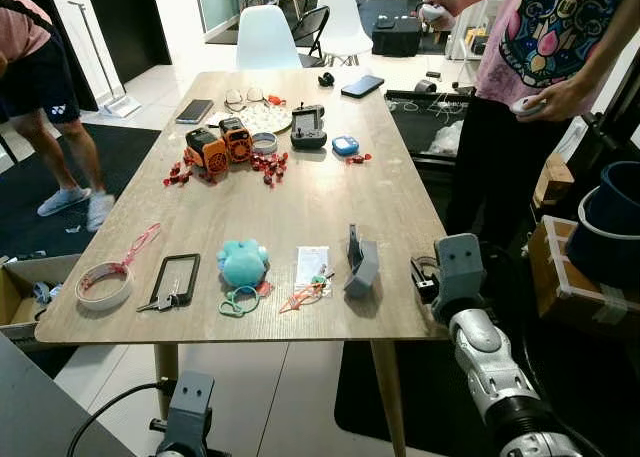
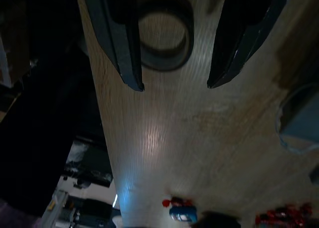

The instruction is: Hang keys on a hook

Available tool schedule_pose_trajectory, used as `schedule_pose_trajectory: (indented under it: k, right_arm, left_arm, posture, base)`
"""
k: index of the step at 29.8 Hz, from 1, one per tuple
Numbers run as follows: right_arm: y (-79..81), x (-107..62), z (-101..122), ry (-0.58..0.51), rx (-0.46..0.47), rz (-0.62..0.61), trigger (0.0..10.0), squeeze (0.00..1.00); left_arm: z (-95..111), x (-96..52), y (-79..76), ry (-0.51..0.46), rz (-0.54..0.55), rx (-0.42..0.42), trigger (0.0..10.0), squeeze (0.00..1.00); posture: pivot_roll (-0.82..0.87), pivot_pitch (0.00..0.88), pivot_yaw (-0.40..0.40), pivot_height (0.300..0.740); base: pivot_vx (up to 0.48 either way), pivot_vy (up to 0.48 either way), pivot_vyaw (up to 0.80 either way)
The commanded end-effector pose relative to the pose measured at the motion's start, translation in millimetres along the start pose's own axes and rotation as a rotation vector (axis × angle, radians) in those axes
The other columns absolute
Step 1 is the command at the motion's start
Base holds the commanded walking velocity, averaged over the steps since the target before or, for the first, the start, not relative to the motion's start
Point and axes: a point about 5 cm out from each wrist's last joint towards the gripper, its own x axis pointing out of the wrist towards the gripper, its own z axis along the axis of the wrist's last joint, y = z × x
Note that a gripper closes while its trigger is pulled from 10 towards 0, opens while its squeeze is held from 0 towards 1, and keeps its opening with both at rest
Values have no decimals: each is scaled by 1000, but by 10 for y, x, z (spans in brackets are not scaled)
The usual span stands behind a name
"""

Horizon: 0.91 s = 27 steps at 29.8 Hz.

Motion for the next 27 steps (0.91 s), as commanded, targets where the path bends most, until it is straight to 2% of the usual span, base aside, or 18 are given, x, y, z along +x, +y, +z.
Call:
schedule_pose_trajectory:
  k: [1, 27]
  right_arm:
    - [52, -6, -41, 13, -1, 19, 10000, 0]
    - [153, -100, -169, 33, -32, 43, 10000, 0]
  left_arm:
    - [-30, -13, -16, 12, -10, 6, 10000, 8]
    - [-54, -29, -29, 18, -18, 15, 10000, 12]
  posture:
    - [22, 53, 32, 740]
    - [28, 65, 38, 740]
  base:
    - [0, 0, 0]
    - [0, 0, 0]
